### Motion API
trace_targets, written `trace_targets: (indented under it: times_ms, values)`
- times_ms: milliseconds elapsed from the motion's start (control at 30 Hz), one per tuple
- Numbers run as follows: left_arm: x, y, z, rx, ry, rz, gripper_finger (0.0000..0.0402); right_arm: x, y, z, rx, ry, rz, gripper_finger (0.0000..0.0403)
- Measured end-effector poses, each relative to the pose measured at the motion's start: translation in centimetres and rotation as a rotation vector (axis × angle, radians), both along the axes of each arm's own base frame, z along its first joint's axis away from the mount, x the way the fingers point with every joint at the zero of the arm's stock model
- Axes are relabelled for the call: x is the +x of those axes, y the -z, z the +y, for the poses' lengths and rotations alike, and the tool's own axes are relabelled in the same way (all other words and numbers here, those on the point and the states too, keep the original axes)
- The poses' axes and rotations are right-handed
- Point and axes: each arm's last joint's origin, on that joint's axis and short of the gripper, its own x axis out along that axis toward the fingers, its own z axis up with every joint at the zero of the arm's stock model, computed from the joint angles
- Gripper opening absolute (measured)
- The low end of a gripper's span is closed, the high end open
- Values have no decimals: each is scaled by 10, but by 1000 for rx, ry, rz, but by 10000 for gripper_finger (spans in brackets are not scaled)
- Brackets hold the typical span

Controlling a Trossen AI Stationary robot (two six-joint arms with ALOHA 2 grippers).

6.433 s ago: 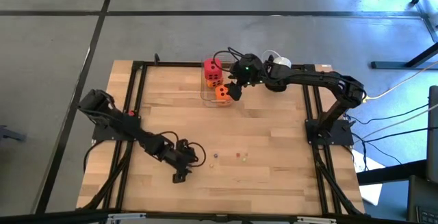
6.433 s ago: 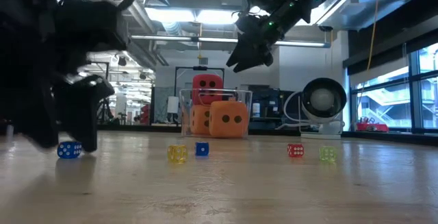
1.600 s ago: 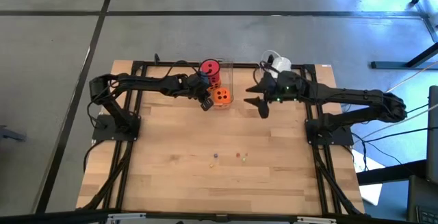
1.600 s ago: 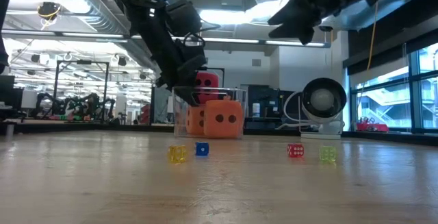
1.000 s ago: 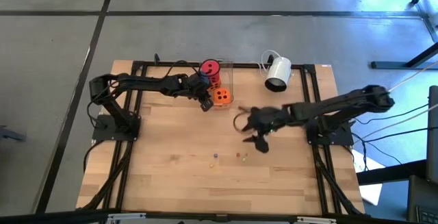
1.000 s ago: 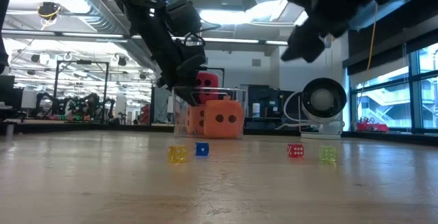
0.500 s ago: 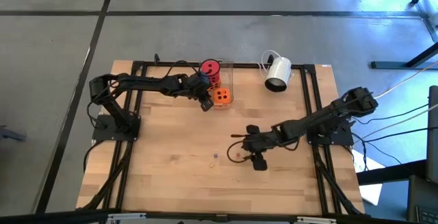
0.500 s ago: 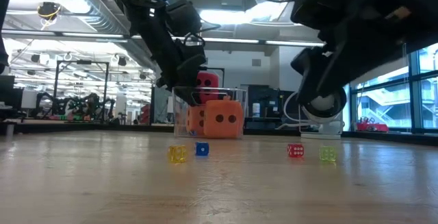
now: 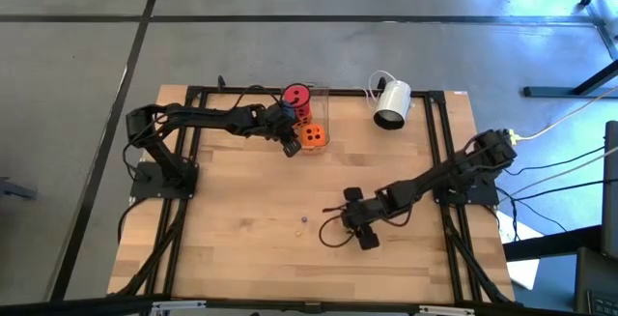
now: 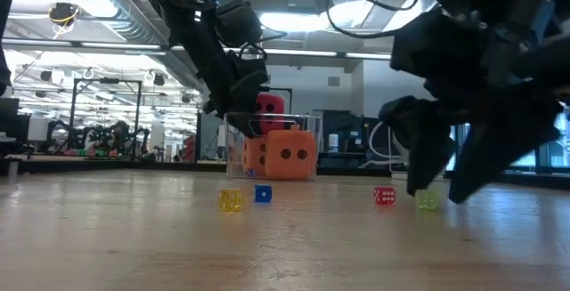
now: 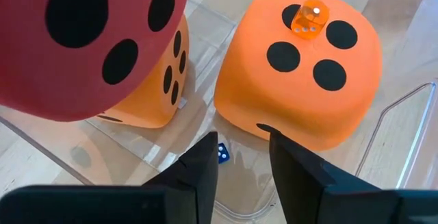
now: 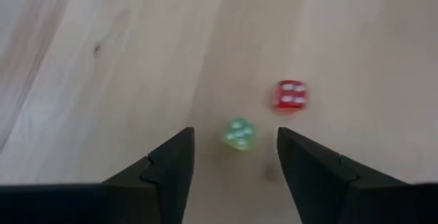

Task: Pick & Place Dice
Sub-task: Put the right small yellow die into the bin

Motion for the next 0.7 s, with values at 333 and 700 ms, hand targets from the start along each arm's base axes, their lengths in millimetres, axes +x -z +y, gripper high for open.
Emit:
trace_targets:
  times_ms: [333,700]
  values:
    - [0,0,0,0,1,1,127,2,12,13,-33,19,-33,158]
    - [0,-2,-2,-14,-2,-11,127,-3,6,11,-5,75,-1,57]
